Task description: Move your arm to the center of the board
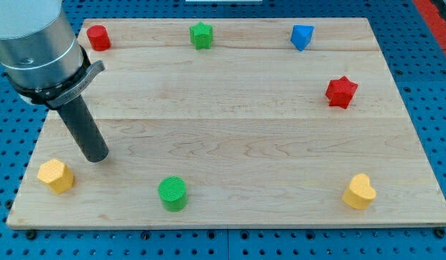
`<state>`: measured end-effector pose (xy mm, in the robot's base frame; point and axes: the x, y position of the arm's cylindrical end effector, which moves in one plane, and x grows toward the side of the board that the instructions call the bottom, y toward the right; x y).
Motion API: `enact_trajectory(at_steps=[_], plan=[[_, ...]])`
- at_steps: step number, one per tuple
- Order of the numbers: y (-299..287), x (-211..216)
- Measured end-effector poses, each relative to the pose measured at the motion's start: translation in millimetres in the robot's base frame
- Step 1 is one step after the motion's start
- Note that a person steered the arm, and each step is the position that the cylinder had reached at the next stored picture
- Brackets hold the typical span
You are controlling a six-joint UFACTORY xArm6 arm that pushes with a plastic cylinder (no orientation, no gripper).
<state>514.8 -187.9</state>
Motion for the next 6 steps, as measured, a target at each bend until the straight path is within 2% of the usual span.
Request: enact_trajectory(at_steps=[2,3,4,5,6], plan=[[12.7,-4.0],[27.4,-57.9],[109.9,-91.0],[165.7,-105.6],[171.9,-93.0]])
